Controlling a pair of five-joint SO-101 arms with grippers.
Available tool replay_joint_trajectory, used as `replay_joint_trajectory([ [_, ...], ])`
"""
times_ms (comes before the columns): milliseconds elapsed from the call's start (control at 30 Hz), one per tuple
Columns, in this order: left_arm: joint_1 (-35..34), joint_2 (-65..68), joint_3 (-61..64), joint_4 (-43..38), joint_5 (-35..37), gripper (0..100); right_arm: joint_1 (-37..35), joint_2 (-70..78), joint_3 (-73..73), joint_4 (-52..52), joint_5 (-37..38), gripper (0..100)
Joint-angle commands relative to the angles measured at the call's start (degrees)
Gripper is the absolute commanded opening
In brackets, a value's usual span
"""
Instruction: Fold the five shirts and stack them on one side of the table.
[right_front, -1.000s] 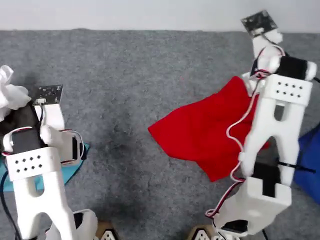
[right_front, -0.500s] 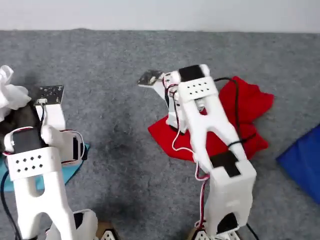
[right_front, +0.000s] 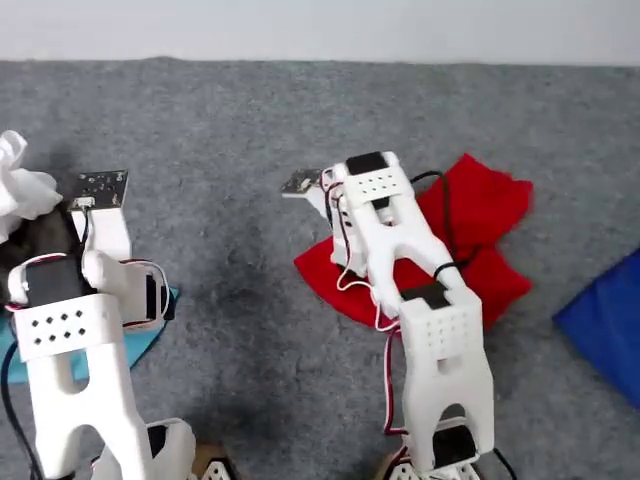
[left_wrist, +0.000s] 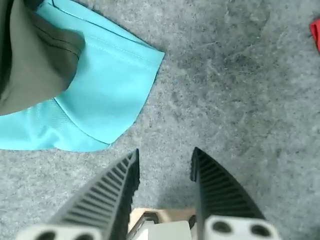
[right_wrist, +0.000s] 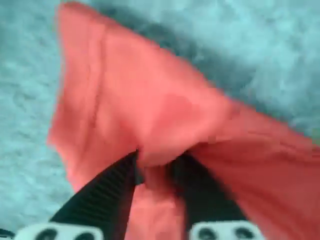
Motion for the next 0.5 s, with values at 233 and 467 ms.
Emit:
replay_joint_trajectory([
  [233,0.2,-0.4,-0.1,1.7,0.7,16,-2.8,-5.2,-19.2,9.5,0.4,0.9],
  [467,0.2,-0.4,-0.1,1.7,0.7,16,-9.5,-12.5,-35.8,11.6,-3.3,0.9],
])
